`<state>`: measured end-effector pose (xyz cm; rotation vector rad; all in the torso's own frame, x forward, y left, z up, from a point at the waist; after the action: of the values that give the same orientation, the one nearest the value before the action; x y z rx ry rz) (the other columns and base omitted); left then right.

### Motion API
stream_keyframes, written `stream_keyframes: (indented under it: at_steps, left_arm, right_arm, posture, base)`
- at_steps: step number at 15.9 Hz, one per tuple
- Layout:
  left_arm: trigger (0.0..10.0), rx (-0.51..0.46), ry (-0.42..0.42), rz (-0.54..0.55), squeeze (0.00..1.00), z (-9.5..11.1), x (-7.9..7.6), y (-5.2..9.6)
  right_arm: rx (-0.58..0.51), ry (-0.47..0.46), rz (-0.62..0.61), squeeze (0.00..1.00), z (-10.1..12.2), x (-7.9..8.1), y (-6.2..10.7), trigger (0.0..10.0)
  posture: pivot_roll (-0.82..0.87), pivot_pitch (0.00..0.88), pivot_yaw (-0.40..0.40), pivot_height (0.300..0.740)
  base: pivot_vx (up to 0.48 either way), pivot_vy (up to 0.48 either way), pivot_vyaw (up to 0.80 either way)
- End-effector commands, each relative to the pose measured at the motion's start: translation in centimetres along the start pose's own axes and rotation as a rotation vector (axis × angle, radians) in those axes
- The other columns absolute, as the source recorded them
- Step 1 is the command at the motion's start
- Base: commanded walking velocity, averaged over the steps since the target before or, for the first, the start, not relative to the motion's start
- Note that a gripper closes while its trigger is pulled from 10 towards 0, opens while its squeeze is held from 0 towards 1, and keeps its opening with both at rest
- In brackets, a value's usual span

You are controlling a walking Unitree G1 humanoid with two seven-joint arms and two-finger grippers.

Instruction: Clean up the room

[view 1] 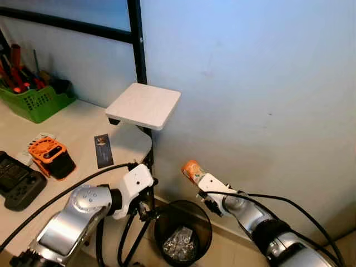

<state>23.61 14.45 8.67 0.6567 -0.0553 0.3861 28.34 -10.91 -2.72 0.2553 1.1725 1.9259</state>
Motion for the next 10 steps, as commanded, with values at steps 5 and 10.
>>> stream_keyframes:
  at_steps: [5, 10]
  left_arm:
    - [10.0, 0.066, -0.008, -0.060, 0.00, -0.7, 0.8, 0.6]
    - [10.0, 0.083, -0.010, -0.084, 0.00, -0.8, 1.2, 0.9]
  right_arm:
    - [-0.010, -0.030, 0.026, 1.00, 1.5, 0.6, -0.3, 10.0]
    - [-0.013, -0.084, 0.073, 1.00, 1.5, 1.4, -0.5, 10.0]
  posture:
    - [-0.06, 0.000, -0.002, 0.740]
    - [-0.07, 0.000, 0.003, 0.740]
  base:
    - [0.000, 0.000, 0.00]
    - [0.000, 0.000, 0.00]
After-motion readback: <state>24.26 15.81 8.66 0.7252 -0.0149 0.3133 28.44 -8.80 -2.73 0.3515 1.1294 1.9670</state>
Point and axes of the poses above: a point about 5 cm out from each wrist's last joint towards the gripper, its own y axis pointing back from the gripper into the wrist, its own z axis along the axis of the wrist's last joint, x = y × z, the point moved 1 cm from there along -y, pointing out of the wrist towards the gripper, and after that the axes turned 9 degrees about -y, right-handed, at the moved point
